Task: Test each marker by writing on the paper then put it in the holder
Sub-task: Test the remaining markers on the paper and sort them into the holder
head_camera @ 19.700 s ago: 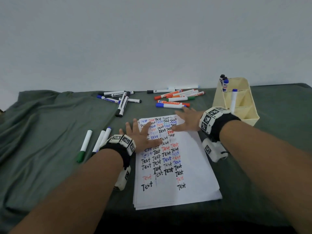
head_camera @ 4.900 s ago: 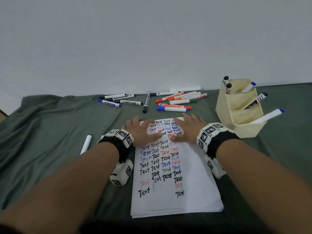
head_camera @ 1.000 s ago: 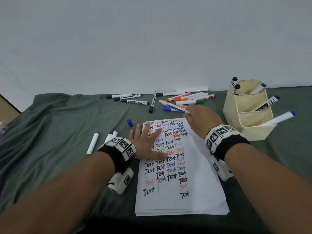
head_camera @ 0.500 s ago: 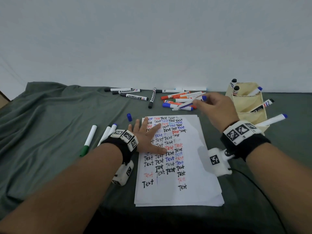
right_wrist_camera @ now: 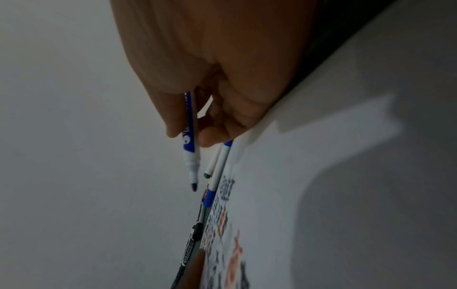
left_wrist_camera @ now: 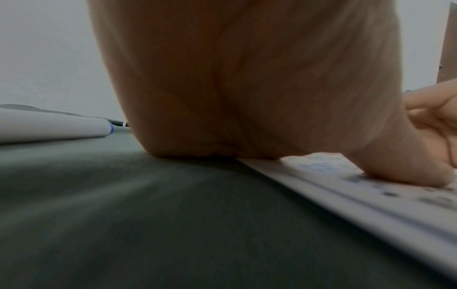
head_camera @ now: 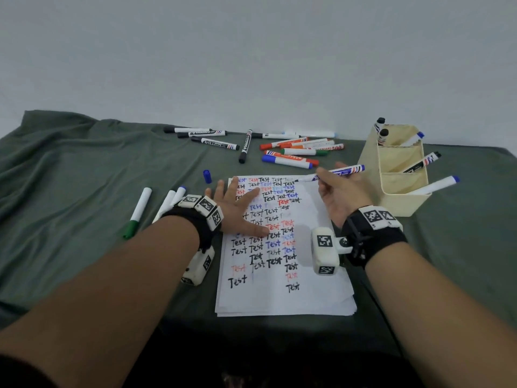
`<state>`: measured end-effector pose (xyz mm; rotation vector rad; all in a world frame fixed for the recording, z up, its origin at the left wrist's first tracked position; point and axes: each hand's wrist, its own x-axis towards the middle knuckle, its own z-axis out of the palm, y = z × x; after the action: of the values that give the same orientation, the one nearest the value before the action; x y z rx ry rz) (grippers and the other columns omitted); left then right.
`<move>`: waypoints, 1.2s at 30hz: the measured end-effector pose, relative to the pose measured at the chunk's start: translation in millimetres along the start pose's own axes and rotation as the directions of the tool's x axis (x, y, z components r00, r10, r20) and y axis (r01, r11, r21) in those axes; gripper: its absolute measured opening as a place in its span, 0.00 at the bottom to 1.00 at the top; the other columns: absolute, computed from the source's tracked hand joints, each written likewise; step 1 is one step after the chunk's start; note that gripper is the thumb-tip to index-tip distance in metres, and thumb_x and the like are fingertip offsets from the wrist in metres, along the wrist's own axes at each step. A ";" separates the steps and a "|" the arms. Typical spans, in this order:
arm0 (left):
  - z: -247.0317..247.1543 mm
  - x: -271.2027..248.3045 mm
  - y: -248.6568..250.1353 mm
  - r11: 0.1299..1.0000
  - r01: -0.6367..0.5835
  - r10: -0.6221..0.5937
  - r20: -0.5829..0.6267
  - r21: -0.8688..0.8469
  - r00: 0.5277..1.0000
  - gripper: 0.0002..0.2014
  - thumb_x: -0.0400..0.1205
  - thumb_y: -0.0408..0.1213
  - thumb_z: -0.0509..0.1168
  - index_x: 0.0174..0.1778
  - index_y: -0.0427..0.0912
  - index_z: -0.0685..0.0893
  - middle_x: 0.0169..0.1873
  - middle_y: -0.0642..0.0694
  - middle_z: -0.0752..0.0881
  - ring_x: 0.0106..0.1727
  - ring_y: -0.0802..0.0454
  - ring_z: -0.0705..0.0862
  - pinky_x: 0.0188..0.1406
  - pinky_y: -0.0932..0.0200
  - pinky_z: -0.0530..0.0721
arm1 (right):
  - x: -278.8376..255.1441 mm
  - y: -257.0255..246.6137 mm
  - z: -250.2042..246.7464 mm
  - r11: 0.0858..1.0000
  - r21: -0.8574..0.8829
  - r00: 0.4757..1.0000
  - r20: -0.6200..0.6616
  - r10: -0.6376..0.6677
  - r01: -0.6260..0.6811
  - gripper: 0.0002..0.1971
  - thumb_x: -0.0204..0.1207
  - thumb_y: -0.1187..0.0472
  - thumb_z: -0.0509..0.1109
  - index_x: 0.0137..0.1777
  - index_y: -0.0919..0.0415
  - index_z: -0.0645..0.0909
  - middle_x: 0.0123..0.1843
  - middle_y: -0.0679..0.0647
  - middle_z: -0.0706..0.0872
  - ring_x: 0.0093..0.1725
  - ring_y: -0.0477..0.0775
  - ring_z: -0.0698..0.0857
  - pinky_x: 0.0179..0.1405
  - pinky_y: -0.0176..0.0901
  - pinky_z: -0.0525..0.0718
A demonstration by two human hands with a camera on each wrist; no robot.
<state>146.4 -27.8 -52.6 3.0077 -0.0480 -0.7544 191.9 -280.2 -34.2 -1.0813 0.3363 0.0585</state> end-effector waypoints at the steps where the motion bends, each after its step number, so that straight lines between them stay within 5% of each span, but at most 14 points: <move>1: -0.1 0.0 0.3 1.000 0.000 0.000 -0.001 -0.003 1.000 0.67 0.43 0.95 0.47 0.77 0.77 0.29 0.84 0.49 0.25 0.85 0.36 0.28 0.81 0.30 0.34 | 0.4 4.9 -4.2 0.999 -0.040 0.999 0.028 -0.019 0.020 0.13 0.77 0.72 0.78 0.54 0.56 0.80 0.34 0.52 0.88 0.31 0.47 0.84 0.32 0.35 0.84; 5: -0.2 -0.1 -0.3 1.000 -0.002 0.002 0.002 -0.008 1.000 0.66 0.43 0.95 0.47 0.77 0.78 0.29 0.84 0.50 0.25 0.85 0.37 0.28 0.81 0.30 0.34 | 2.1 22.3 -15.2 0.978 -0.184 0.988 0.137 -0.071 0.096 0.05 0.80 0.67 0.77 0.45 0.59 0.85 0.38 0.55 0.89 0.37 0.50 0.86 0.41 0.40 0.87; 8: -0.4 0.5 -0.6 1.000 -0.002 0.002 0.005 -0.009 1.000 0.66 0.43 0.95 0.48 0.77 0.77 0.29 0.84 0.50 0.25 0.85 0.37 0.28 0.80 0.30 0.34 | 6.7 28.3 -21.2 0.952 -0.271 0.980 0.177 -0.093 0.139 0.11 0.75 0.67 0.82 0.52 0.59 0.82 0.41 0.55 0.92 0.42 0.54 0.90 0.49 0.47 0.90; 15: 1.1 2.7 -0.7 1.000 0.001 -0.001 -0.003 -0.015 1.000 0.67 0.42 0.95 0.49 0.77 0.78 0.29 0.84 0.51 0.25 0.85 0.37 0.28 0.80 0.30 0.33 | 8.5 32.0 -24.4 0.848 -0.442 0.949 0.246 -0.199 0.293 0.13 0.72 0.61 0.84 0.48 0.54 0.81 0.36 0.52 0.91 0.34 0.51 0.89 0.39 0.42 0.88; 22: 2.7 4.0 -0.5 1.000 0.013 -0.013 -0.004 -0.014 1.000 0.66 0.42 0.95 0.49 0.75 0.79 0.29 0.84 0.52 0.25 0.85 0.38 0.28 0.80 0.31 0.33 | 8.2 30.1 -24.7 0.750 -0.574 0.937 0.300 -0.181 0.329 0.17 0.63 0.47 0.83 0.46 0.51 0.81 0.39 0.52 0.93 0.39 0.52 0.92 0.54 0.60 0.92; 26: 2.6 4.2 -0.6 1.000 0.014 -0.014 -0.007 -0.013 1.000 0.65 0.43 0.95 0.49 0.75 0.80 0.28 0.84 0.52 0.25 0.85 0.38 0.28 0.80 0.31 0.33 | 8.3 31.2 -25.9 0.798 -0.522 0.944 0.279 -0.174 0.301 0.20 0.60 0.46 0.85 0.46 0.51 0.83 0.41 0.52 0.93 0.42 0.52 0.93 0.58 0.66 0.90; 29: 2.4 3.8 -0.7 1.000 0.014 -0.014 -0.004 -0.021 1.000 0.66 0.42 0.95 0.50 0.75 0.80 0.28 0.84 0.52 0.25 0.85 0.38 0.27 0.80 0.31 0.32 | 9.2 31.8 -25.2 0.782 -0.548 0.946 0.280 -0.165 0.299 0.21 0.60 0.45 0.86 0.49 0.51 0.84 0.45 0.51 0.94 0.48 0.55 0.94 0.60 0.65 0.90; 32: 2.4 3.8 -1.1 1.000 0.011 -0.011 -0.005 -0.024 1.000 0.66 0.42 0.95 0.49 0.75 0.80 0.29 0.84 0.52 0.25 0.85 0.38 0.28 0.80 0.31 0.33 | 10.2 32.3 -25.8 0.771 -0.550 0.945 0.241 -0.222 0.321 0.16 0.67 0.51 0.84 0.49 0.53 0.82 0.42 0.51 0.93 0.44 0.52 0.93 0.58 0.61 0.91; 36: 2.8 3.4 -0.9 1.000 0.011 -0.011 -0.009 -0.020 1.000 0.66 0.42 0.95 0.49 0.75 0.80 0.29 0.84 0.52 0.25 0.85 0.38 0.28 0.80 0.31 0.33 | 8.6 34.4 -27.1 0.813 -0.487 0.945 0.224 -0.238 0.320 0.12 0.72 0.60 0.83 0.47 0.53 0.81 0.39 0.51 0.92 0.39 0.49 0.91 0.47 0.46 0.89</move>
<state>148.0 -27.2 -56.7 2.9946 -0.0228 -0.7375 186.4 -288.5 -77.7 -1.6470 0.0092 -0.0351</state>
